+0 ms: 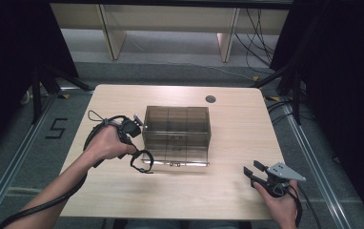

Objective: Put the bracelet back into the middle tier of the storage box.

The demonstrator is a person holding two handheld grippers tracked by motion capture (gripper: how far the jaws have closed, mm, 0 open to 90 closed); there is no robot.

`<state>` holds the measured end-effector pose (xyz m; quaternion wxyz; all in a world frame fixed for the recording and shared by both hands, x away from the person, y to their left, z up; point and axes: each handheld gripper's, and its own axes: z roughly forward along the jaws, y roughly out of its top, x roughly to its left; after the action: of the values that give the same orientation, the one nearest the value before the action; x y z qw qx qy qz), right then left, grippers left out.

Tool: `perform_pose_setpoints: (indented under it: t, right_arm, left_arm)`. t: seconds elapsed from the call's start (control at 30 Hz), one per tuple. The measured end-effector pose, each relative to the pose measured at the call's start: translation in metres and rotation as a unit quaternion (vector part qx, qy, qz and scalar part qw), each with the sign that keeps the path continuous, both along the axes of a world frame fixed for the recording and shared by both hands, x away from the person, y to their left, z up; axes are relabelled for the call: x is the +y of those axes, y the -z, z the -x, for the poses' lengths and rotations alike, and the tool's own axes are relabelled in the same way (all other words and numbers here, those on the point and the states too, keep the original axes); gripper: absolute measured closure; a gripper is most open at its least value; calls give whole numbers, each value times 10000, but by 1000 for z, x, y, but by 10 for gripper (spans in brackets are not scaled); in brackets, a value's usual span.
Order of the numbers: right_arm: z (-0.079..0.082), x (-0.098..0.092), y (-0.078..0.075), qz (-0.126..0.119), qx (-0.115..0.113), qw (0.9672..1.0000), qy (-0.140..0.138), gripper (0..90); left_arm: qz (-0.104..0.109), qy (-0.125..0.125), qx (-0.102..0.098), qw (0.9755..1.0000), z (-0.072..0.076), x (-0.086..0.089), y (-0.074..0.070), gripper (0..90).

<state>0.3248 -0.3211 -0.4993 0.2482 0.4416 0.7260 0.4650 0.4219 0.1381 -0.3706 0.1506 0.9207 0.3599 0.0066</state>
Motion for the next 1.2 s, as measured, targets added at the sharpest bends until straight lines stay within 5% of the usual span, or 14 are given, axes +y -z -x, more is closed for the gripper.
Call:
perform_pose_setpoints:
  t: [0.2,0.33,1.2]
  right_arm:
    - [2,2,0,-156,74,9998,121,484]
    - [0,-1,0,59,-164,9998,-15,484]
    - [1,-1,1,24,-181,9998,41,476]
  left_arm:
    - [25,-38,-6,10000,-6,-2,0,850]
    - [31,-54,-38,10000,-8,-4,0,850]
    - [-7,-188,-50,9998,-21,-13,7,850]
